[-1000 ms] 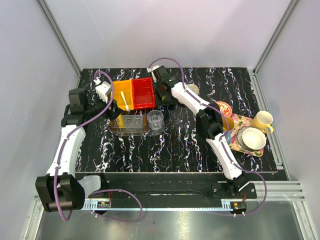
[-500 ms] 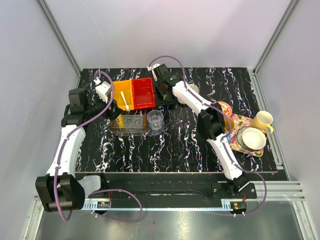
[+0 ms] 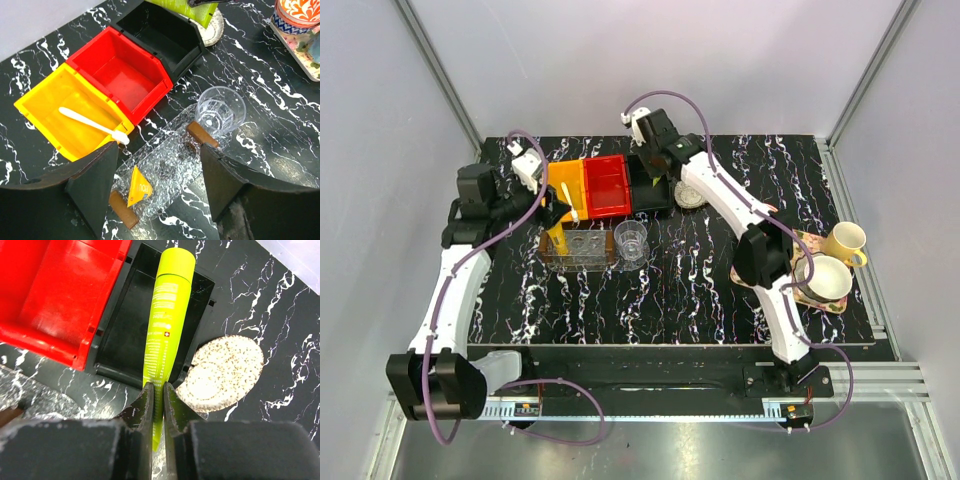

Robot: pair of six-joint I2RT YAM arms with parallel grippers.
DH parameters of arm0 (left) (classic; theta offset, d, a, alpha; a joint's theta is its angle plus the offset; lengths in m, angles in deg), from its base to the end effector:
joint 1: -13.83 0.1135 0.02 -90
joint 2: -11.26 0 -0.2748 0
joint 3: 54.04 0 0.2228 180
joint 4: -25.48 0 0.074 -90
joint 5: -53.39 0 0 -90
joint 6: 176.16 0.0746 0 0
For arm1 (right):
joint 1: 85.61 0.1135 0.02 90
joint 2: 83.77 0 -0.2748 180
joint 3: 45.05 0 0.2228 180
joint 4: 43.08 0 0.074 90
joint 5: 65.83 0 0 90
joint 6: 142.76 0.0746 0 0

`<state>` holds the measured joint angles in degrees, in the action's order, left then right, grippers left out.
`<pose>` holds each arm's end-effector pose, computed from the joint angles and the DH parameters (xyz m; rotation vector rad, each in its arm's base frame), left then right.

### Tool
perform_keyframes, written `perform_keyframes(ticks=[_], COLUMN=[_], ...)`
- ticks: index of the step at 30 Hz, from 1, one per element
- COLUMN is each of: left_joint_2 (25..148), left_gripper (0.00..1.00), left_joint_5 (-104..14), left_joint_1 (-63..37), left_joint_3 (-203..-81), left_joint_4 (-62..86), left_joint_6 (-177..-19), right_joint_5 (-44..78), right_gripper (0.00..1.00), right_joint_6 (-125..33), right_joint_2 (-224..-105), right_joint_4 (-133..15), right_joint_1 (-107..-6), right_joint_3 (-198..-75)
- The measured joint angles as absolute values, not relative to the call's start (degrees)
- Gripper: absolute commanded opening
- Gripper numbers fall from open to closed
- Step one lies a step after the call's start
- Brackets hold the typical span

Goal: Prepare toiletry sets of a toothbrush and toothpaste on the tray

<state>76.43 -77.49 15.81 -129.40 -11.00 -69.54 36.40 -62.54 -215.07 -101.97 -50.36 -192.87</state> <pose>0.2423 -0.0405 0.3446 0.6768 1.8238 -0.5067 0.4366 0.2892 0.2843 -0.7759 2.1544 -0.0165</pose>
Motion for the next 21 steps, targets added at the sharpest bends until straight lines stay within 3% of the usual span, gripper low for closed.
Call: perform_keyframes(ticks=[8, 21], left_joint_2=[76.45, 77.39], left_gripper=[0.71, 0.73], left_joint_5=[-72.29, -57.91], left_joint_1=[9.06, -6.07], left_joint_3=[-131.48, -139.08], left_joint_4=[-8.42, -6.52], left_joint_6=[-69.41, -58.74], right_joint_5=[27.52, 2.39], right_gripper=[0.00, 0.00], right_joint_6=[-61.79, -60.64], right_joint_2=[-206.20, -198.11], right_joint_4=[-105.42, -112.59], right_joint_1=[-50.40, -51.21], right_joint_3=[-189.62, -188.81])
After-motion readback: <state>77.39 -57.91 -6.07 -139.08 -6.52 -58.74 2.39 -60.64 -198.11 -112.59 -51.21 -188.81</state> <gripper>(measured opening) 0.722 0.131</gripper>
